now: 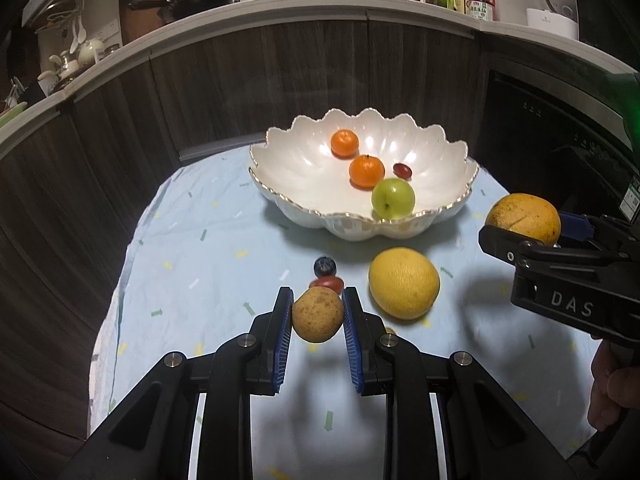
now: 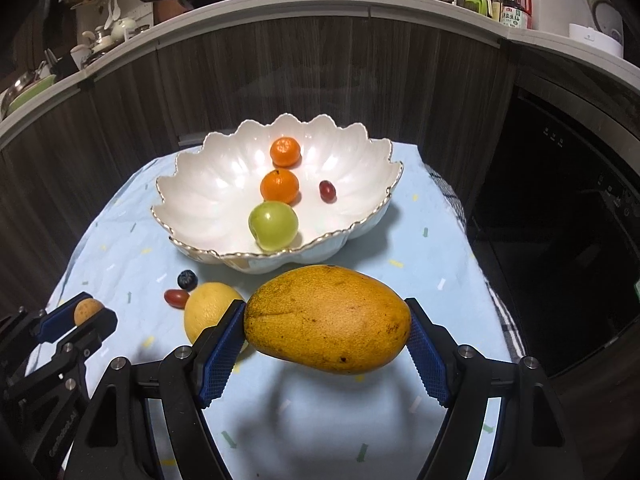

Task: Organize fruits
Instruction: 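Lift and carry the brown fruit and mango over the white bowl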

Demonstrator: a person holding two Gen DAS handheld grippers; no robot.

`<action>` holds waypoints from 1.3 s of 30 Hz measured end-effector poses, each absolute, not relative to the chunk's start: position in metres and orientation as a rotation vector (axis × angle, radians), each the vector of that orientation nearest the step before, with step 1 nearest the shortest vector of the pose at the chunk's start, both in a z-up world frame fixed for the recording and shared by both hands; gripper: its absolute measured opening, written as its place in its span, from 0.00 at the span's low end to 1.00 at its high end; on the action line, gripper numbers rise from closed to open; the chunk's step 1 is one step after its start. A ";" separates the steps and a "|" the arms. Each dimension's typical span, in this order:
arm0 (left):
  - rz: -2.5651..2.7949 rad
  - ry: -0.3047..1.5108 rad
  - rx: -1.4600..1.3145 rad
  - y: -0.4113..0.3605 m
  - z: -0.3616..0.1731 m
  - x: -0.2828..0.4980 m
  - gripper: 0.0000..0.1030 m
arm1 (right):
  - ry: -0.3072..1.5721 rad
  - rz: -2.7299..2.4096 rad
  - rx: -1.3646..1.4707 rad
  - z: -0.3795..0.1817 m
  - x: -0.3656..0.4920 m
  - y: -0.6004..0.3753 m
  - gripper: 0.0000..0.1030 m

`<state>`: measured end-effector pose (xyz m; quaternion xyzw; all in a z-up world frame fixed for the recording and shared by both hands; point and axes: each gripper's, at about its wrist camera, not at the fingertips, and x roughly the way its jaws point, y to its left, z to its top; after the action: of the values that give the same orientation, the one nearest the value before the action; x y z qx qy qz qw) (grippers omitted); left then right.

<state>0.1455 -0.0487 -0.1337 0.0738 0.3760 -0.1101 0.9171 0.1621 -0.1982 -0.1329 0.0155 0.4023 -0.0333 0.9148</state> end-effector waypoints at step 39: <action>-0.194 0.696 0.104 -0.061 -0.090 0.236 0.24 | 0.715 -0.063 0.005 -0.089 0.230 -0.218 0.75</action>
<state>0.2364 -0.0610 -0.0902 0.0506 0.3405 -0.0947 0.9341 0.2297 -0.2178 -0.0886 0.0023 0.3499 -0.0309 0.9363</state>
